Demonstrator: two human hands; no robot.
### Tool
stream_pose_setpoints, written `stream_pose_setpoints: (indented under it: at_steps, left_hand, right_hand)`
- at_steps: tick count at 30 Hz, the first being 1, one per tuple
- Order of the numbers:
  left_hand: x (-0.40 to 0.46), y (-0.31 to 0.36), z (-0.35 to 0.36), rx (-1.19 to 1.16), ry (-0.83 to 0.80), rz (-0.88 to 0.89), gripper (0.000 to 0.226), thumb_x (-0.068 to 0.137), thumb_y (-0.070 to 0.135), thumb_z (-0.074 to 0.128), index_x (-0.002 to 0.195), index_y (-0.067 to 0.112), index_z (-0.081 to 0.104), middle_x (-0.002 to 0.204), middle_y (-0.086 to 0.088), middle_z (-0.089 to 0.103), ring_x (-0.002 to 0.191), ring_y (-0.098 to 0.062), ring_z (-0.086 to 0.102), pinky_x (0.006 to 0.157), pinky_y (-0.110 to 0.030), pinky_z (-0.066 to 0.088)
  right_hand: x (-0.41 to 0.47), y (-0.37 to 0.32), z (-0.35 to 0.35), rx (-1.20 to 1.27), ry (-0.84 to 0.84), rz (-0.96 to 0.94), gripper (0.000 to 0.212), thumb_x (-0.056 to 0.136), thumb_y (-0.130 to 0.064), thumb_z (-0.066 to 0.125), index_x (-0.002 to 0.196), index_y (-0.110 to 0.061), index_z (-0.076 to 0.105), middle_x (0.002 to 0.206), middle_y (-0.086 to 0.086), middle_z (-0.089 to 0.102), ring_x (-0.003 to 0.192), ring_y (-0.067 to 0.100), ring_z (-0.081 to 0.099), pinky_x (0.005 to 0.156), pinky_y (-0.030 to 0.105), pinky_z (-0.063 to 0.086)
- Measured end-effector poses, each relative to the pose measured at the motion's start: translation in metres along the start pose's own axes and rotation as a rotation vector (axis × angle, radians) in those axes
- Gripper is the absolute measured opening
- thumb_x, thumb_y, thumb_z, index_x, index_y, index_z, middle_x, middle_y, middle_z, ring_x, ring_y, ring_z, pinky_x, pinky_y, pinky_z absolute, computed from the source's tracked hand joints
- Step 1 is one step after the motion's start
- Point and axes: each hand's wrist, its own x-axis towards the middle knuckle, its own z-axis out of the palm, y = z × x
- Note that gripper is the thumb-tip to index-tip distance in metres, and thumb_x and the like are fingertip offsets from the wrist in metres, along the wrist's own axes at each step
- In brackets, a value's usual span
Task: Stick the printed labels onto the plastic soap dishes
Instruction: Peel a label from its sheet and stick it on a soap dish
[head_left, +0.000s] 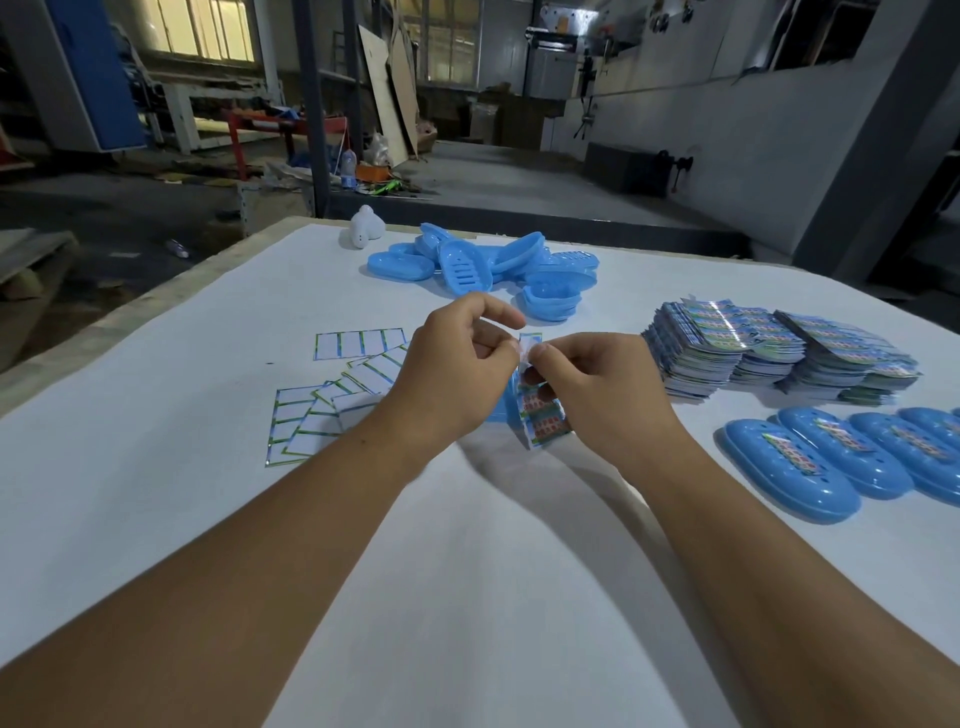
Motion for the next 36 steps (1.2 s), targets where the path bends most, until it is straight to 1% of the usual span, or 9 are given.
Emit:
stream_pose_setpoints:
  at_steps: [3,6,9,13,18,21,26,31,36]
  left_hand:
    - [0.0000,0.0005,0.0038,-0.010,0.020,0.011,0.018,0.090,0.016,0.064,0.088,0.033,0.068,0.077,0.013,0.070,0.076,-0.003,0.068,0.072,-0.025,0.058]
    - [-0.0021,0.0014,0.0049,-0.035,-0.006,0.009,0.015,0.088,0.024,0.071,0.097,0.036,0.068,0.085,0.016,0.070,0.079,0.001,0.069,0.070,-0.020,0.057]
    - [-0.0039,0.0003,0.0030,-0.084,-0.045,-0.013,0.030,0.086,0.020,0.074,0.108,0.039,0.065,0.089,0.018,0.071,0.083,0.001,0.071,0.078,-0.027,0.060]
    - [-0.0025,0.0000,0.0012,-0.056,-0.030,-0.038,0.035,0.087,0.015,0.073,0.112,0.038,0.064,0.090,0.011,0.071,0.085,-0.002,0.071,0.081,-0.032,0.061]
    - [-0.0022,-0.0005,0.0029,0.009,0.004,-0.022,0.031,0.088,0.014,0.070,0.109,0.036,0.064,0.086,0.010,0.070,0.080,-0.002,0.070,0.077,-0.030,0.061]
    - [-0.0013,0.0004,0.0022,0.060,0.054,0.012,0.027,0.088,0.013,0.066,0.104,0.035,0.065,0.083,0.012,0.067,0.079,-0.002,0.067,0.076,-0.030,0.061]
    - [-0.0003,0.0011,0.0026,0.049,0.056,0.002,0.025,0.091,0.014,0.056,0.102,0.036,0.064,0.076,0.010,0.066,0.076,-0.007,0.069,0.073,-0.040,0.061]
    - [-0.0014,0.0006,0.0043,-0.019,0.013,-0.017,0.025,0.091,0.024,0.069,0.106,0.041,0.057,0.080,0.009,0.072,0.074,-0.006,0.072,0.078,-0.042,0.061]
    - [0.0032,0.0021,0.0000,-0.097,0.076,-0.071,0.025,0.089,0.023,0.073,0.101,0.038,0.058,0.082,0.007,0.074,0.072,-0.007,0.073,0.071,-0.034,0.062]
  right_hand:
    - [0.0007,0.0023,0.0023,-0.034,-0.011,-0.023,0.031,0.093,-0.026,0.060,0.069,-0.013,0.074,0.067,0.005,0.072,0.061,0.021,0.062,0.065,0.041,0.056]
    - [0.0021,0.0031,0.0025,0.007,-0.016,-0.002,0.031,0.096,-0.025,0.059,0.072,-0.013,0.075,0.067,0.003,0.073,0.059,0.017,0.060,0.064,0.043,0.056]
    - [0.0033,0.0035,0.0010,0.086,-0.010,0.042,0.031,0.097,-0.024,0.060,0.074,-0.012,0.076,0.065,0.001,0.072,0.057,0.009,0.059,0.061,0.041,0.056]
    - [0.0026,0.0041,0.0000,0.117,-0.007,0.052,0.035,0.098,-0.027,0.061,0.072,-0.007,0.073,0.070,0.012,0.071,0.057,0.012,0.057,0.062,0.035,0.053]
    - [0.0046,0.0043,0.0007,0.080,-0.002,0.070,0.036,0.097,-0.028,0.060,0.071,-0.005,0.071,0.069,0.015,0.069,0.058,0.015,0.054,0.060,0.043,0.054]
    - [0.0054,0.0051,0.0004,0.053,-0.020,0.061,0.035,0.096,-0.025,0.058,0.071,-0.004,0.071,0.072,0.016,0.070,0.060,0.014,0.053,0.059,0.038,0.045]
    - [0.0030,0.0045,0.0008,0.067,-0.080,0.058,0.033,0.096,-0.025,0.059,0.068,-0.012,0.072,0.070,0.001,0.073,0.059,0.007,0.060,0.057,0.031,0.047]
    - [0.0024,0.0033,-0.0001,0.085,-0.093,0.027,0.034,0.097,-0.025,0.057,0.073,-0.005,0.071,0.070,0.007,0.070,0.059,0.009,0.056,0.058,0.032,0.046]
    - [0.0039,0.0038,-0.0003,0.106,-0.065,0.077,0.031,0.097,-0.026,0.060,0.072,-0.011,0.073,0.075,0.003,0.073,0.057,0.007,0.057,0.057,0.031,0.045]
